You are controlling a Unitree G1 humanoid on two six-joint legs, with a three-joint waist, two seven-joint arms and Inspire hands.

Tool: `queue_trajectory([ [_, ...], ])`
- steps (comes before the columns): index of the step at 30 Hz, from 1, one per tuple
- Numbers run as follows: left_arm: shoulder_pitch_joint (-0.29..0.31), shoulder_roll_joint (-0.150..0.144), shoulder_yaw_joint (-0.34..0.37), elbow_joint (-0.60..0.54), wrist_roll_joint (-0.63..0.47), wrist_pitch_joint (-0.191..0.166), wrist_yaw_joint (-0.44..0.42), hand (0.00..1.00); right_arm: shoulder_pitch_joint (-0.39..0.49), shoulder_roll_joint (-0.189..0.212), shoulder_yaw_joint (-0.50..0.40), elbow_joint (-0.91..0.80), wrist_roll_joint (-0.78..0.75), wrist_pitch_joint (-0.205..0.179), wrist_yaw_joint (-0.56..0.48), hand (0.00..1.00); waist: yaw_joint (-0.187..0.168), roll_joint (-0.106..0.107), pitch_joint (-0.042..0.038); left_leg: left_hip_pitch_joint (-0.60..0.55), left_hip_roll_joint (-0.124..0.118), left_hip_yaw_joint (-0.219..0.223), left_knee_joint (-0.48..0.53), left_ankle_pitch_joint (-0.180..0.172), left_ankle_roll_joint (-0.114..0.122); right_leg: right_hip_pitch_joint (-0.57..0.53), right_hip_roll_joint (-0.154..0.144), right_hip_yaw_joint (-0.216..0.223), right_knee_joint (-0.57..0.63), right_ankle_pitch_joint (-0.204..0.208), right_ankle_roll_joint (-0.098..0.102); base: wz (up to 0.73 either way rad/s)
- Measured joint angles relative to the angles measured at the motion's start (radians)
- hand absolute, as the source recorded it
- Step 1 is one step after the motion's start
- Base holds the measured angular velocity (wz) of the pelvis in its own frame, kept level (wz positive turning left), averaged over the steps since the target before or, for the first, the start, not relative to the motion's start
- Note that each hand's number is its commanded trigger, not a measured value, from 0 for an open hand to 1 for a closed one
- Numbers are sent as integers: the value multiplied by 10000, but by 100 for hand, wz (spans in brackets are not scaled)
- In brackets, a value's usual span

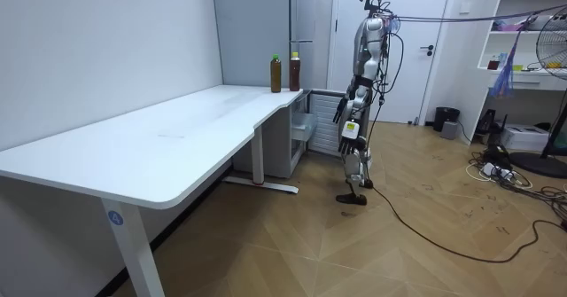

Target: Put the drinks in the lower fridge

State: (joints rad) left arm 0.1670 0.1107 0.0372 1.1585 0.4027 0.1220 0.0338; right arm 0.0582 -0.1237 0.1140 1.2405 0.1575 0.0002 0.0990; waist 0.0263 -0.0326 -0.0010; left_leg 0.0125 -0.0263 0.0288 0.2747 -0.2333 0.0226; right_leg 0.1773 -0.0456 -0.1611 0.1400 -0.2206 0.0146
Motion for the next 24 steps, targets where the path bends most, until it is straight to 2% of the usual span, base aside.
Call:
queue_trajectory([
  [3, 59, 1, -3, 1, 26, -1, -67, 0, 83, -4, -53, 6, 0, -30, 68, 0, -13, 12, 16, 6, -2, -2, 21, 0, 0, 66, -3, -11, 8, 1, 0, 0],
  [4, 65, 1, -3, 1, 39, -1, -77, 0, 109, -4, -84, -7, 1, -76, 105, 0, -12, -25, 71, 5, -2, 0, 22, 0, 1, 66, -4, -38, 13, 2, 0, 0],
  [6, 71, 2, -1, 0, 40, -1, -81, 0, 107, -6, -127, -49, -26, -130, 132, 0, -10, 6, 55, -11, 3, 4, 19, -2, 3, 36, -3, -48, 30, 2, 1, 0],
  [9, 67, 3, 3, -6, 41, -1, -79, 0, 131, -12, -203, -78, -74, -217, 127, 0, -10, 28, 77, -20, 24, 46, 18, -6, 8, -26, -3, -34, 97, 1, 1, -4],
  [10, 66, 3, 4, -7, 29, -1, -75, 0, 131, -8, -245, -76, -81, -218, 131, 0, -45, 88, 42, -16, 21, 40, 21, -6, 9, -19, -3, -33, 99, 1, 1, 0],
  [19, 254, 3, 9, -198, 32, 43, -69, 0, 196, -6, -283, -58, 131, -213, 146, 0, -215, 61, 56, -7, 19, 40, 100, -11, 16, -26, -5, -30, 79, -1, 4, 0],
  [24, 270, 3, 16, -228, 32, 149, -69, 0, 214, -6, -407, 112, 438, -194, 223, 0, -218, 41, 6, -27, 2, 43, 137, -10, 17, -16, -6, 58, -18, -1, 3, 0],
])
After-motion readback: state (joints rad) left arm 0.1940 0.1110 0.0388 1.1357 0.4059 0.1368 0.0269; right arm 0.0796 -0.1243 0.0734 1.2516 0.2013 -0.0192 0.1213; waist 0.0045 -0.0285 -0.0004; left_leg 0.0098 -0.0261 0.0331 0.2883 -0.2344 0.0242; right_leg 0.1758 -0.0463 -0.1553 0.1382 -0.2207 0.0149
